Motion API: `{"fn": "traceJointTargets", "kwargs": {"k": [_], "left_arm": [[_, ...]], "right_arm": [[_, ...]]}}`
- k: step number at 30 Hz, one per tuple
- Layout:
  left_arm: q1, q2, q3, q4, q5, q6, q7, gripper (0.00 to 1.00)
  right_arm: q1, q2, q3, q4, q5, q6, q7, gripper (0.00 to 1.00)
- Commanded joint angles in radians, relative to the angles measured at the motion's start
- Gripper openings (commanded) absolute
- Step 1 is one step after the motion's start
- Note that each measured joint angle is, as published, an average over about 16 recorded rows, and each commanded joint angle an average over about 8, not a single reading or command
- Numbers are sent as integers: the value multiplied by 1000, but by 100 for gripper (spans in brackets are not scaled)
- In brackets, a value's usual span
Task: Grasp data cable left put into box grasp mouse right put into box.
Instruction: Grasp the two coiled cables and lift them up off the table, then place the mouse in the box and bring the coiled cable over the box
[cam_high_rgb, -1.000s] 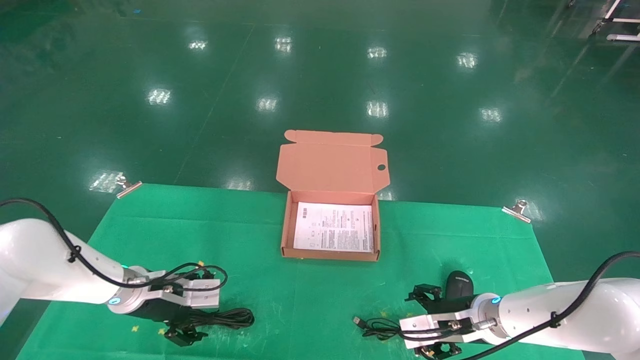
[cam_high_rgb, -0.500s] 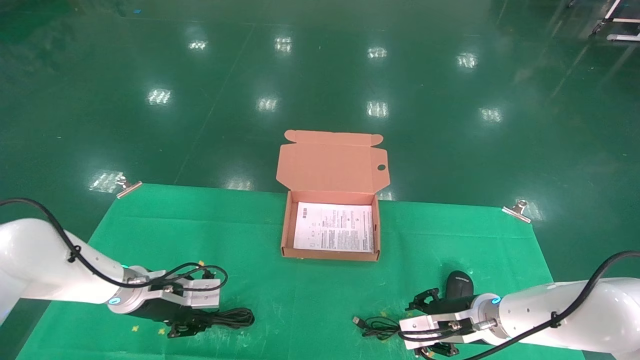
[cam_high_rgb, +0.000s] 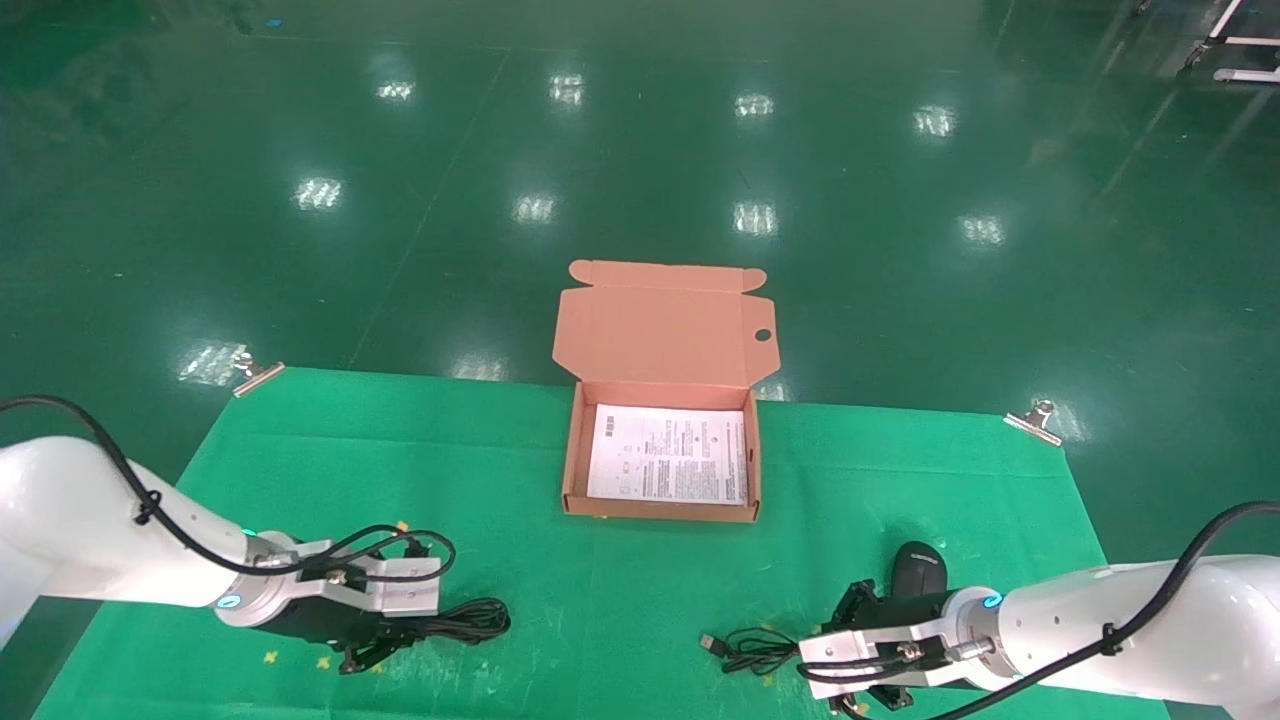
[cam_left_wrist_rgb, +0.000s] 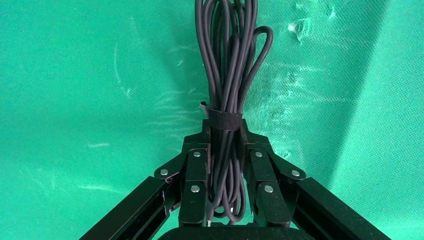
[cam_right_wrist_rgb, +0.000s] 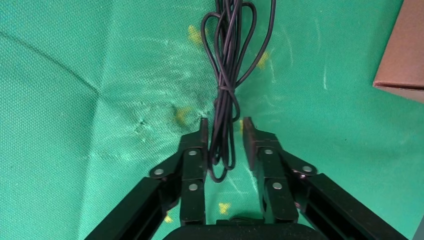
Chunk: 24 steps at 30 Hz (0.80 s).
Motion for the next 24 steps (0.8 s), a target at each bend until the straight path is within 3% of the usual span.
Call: {"fn": "traceJointTargets", "kwargs": {"k": [1, 10, 18, 24], "left_arm": [[0, 0, 0, 0, 0, 0, 0, 0], [-9, -30, -3, -49, -4, 9, 37, 0], [-35, -151, -27, -276, -1, 8, 51, 0], [-63, -190, -57, -424, 16, -39, -11, 0]], "right_arm": [[0, 0, 0, 0, 0, 0, 0, 0], [33, 19, 13, 14, -15, -3, 36, 0], [150, 98, 94, 113, -35, 28, 164, 0], [252, 71, 141, 129, -54, 91, 193, 0]]}}
